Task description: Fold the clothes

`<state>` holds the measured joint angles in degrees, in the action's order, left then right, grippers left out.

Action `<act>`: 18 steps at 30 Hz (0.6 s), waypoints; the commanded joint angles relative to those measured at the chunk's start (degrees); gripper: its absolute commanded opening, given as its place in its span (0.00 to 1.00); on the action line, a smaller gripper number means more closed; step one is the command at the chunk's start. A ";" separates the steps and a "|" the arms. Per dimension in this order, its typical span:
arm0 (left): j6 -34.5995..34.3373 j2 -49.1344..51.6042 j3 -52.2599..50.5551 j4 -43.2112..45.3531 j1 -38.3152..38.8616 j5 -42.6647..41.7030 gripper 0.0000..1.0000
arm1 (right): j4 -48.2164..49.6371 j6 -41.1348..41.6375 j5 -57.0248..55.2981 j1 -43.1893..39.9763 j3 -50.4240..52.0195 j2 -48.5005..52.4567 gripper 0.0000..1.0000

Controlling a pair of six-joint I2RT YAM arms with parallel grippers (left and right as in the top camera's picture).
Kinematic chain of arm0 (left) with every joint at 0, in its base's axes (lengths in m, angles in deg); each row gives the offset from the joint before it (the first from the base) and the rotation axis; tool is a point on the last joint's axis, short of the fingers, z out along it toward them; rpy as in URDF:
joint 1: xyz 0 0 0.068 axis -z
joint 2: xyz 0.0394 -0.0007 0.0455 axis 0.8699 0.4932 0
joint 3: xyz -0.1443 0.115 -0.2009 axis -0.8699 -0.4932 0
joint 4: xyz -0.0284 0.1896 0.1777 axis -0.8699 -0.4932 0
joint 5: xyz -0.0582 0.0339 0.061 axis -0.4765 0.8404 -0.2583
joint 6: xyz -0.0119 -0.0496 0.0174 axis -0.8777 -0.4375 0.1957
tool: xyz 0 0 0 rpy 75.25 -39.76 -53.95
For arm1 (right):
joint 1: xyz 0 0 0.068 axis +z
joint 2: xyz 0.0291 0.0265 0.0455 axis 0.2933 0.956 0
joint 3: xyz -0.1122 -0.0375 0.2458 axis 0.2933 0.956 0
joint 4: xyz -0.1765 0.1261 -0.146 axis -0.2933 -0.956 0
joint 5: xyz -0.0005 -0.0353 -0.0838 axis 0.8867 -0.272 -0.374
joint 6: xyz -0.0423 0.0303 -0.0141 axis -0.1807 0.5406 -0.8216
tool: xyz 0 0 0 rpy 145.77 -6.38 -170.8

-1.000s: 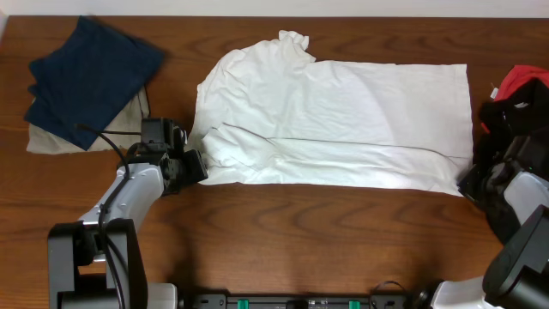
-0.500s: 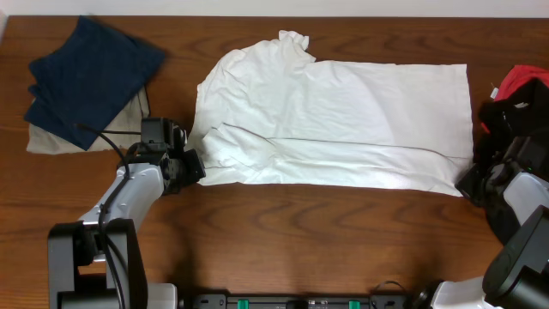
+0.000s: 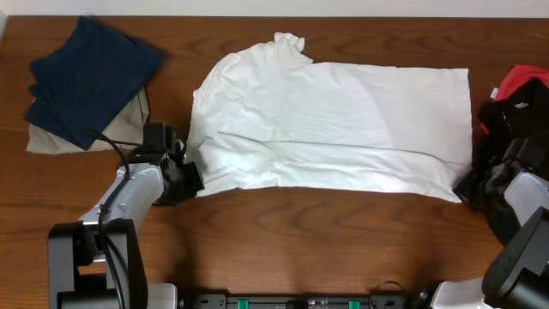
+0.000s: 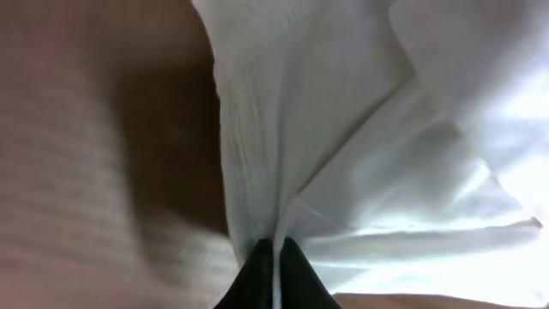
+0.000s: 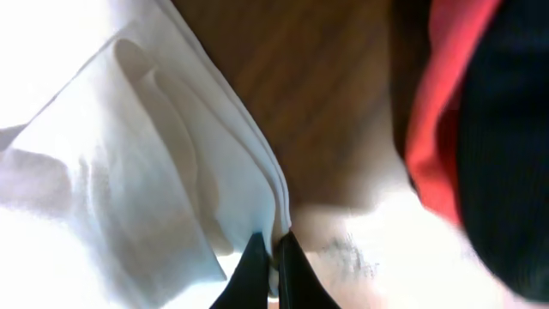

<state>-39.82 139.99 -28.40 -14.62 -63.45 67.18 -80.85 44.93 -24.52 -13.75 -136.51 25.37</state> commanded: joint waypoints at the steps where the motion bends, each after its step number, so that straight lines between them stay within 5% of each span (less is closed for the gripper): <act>1: -1.18 0.07 -0.48 -2.62 -1.27 4.22 0.06 | -3.54 1.53 -7.39 0.33 2.36 1.77 0.01; 18: -0.90 -7.63 -0.48 -8.76 -8.28 -0.63 0.06 | -9.38 4.48 -6.69 -1.90 1.38 1.11 0.04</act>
<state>-40.63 132.89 -28.40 -23.32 -71.61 67.99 -89.24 48.30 -30.60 -14.13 -136.90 24.97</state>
